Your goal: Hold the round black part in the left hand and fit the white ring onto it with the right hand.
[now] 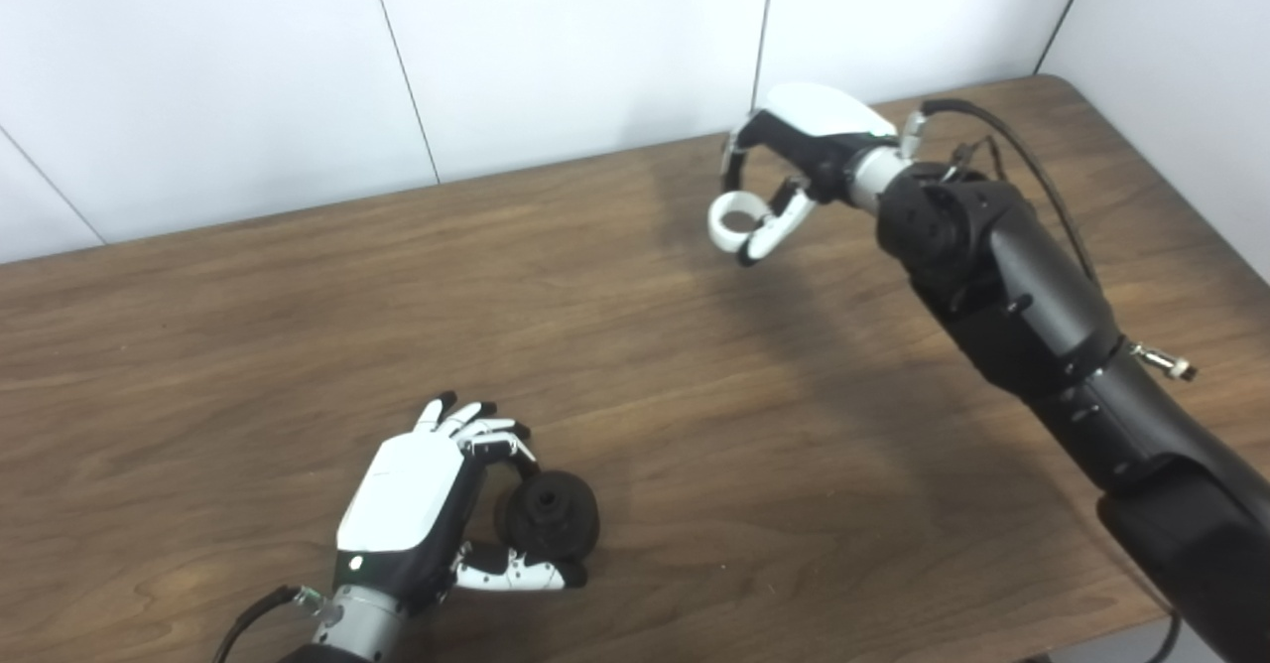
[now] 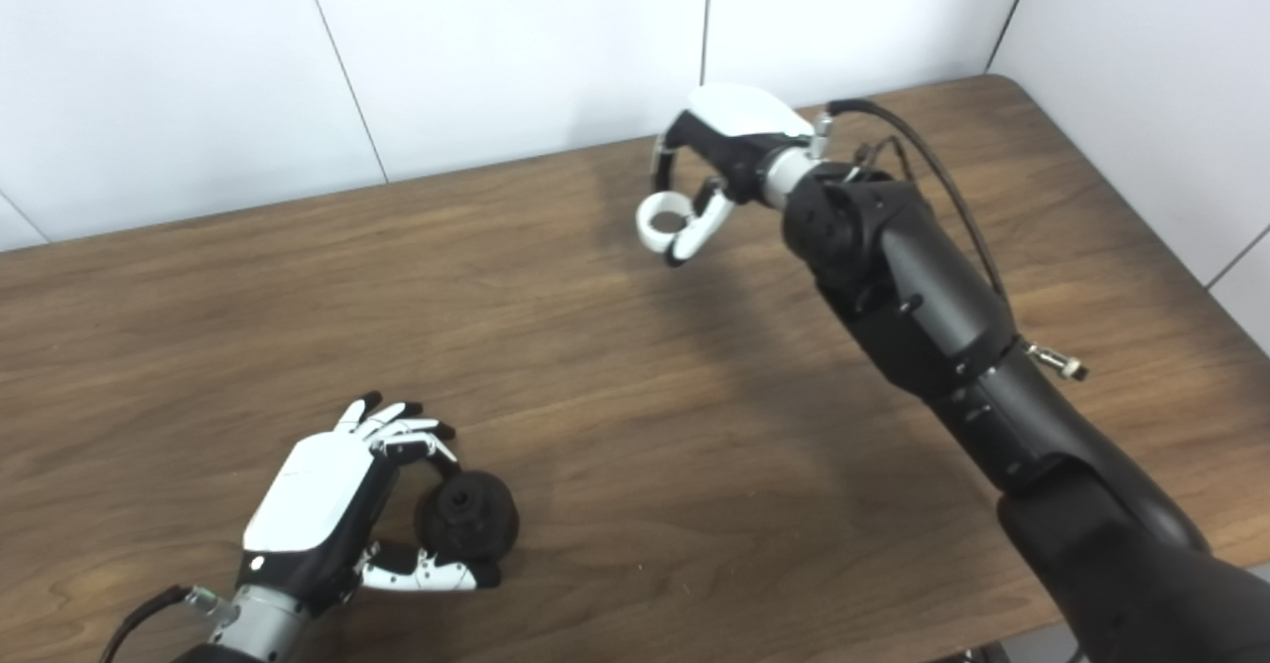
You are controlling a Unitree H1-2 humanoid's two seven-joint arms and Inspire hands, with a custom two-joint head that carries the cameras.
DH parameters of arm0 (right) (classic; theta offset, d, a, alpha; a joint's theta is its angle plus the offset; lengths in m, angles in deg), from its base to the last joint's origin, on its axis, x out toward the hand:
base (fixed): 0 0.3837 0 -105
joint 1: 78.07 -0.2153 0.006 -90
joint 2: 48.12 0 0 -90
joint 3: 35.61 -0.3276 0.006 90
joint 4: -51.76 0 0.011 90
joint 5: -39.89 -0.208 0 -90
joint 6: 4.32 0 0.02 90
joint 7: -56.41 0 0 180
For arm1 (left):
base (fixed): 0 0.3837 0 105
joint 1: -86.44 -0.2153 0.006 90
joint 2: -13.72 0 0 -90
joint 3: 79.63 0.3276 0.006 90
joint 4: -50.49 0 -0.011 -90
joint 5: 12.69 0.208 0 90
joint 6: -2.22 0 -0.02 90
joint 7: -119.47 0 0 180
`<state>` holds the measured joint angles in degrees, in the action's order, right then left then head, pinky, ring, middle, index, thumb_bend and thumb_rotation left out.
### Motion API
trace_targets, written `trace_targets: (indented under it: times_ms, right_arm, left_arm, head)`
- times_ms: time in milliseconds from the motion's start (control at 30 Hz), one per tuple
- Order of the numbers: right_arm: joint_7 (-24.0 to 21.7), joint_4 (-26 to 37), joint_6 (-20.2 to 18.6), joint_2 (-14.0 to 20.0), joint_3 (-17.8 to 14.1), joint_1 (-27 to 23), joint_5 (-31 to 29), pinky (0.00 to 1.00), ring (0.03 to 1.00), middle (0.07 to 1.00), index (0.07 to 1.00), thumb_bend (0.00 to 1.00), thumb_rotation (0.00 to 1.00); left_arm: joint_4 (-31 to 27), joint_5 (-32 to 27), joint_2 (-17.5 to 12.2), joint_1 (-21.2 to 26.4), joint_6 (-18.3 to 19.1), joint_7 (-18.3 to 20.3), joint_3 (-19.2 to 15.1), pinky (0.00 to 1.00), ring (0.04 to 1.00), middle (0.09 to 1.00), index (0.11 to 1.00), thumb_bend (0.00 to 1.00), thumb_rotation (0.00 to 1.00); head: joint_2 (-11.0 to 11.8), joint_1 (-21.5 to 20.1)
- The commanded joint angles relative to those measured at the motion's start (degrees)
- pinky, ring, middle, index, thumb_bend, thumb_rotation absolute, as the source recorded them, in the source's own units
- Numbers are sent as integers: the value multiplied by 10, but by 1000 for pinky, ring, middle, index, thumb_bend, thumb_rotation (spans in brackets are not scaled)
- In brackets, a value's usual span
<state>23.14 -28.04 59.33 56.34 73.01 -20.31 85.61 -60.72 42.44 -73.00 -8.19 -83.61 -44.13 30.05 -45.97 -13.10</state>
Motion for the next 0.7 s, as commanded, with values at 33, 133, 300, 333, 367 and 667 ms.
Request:
trace_targets:
  times_ms: [33, 133, 300, 333, 367, 667]
  right_arm:
    - [-28, 52, -2, -7, 9, -32, 16, 926, 942, 817, 485, 525, 138]
    - [-54, 84, 3, -17, 24, -33, 21, 940, 937, 815, 485, 525, 138]
    - [-90, 127, 1, -37, 37, -27, 30, 951, 943, 814, 484, 525, 138]
    - [-97, 136, 0, -41, 39, -25, 34, 947, 941, 813, 484, 525, 139]
    - [-103, 145, 1, -46, 43, -23, 37, 945, 937, 813, 484, 525, 139]
    - [-142, 203, 7, -75, 52, 2, 31, 936, 938, 815, 483, 525, 138]
  left_arm:
    - [1, 23, 0, -6, 24, 25, 7, 1000, 914, 776, 482, 525, 58]
    - [0, 30, 5, -6, 29, 26, 11, 1000, 913, 777, 482, 525, 58]
    - [-3, 39, 12, -5, 40, 33, 19, 1000, 916, 782, 482, 525, 57]
    - [-4, 42, 14, -5, 43, 36, 21, 1000, 919, 785, 483, 525, 58]
    - [-5, 43, 16, -6, 45, 37, 22, 1000, 919, 786, 483, 525, 57]
    - [-9, 50, 31, -6, 62, 50, 33, 1000, 928, 792, 481, 524, 56]
  head:
    - [-2, 9]
    - [-3, 23]
    - [-6, 45]
    - [-7, 48]
    - [-8, 52]
    - [-18, 90]
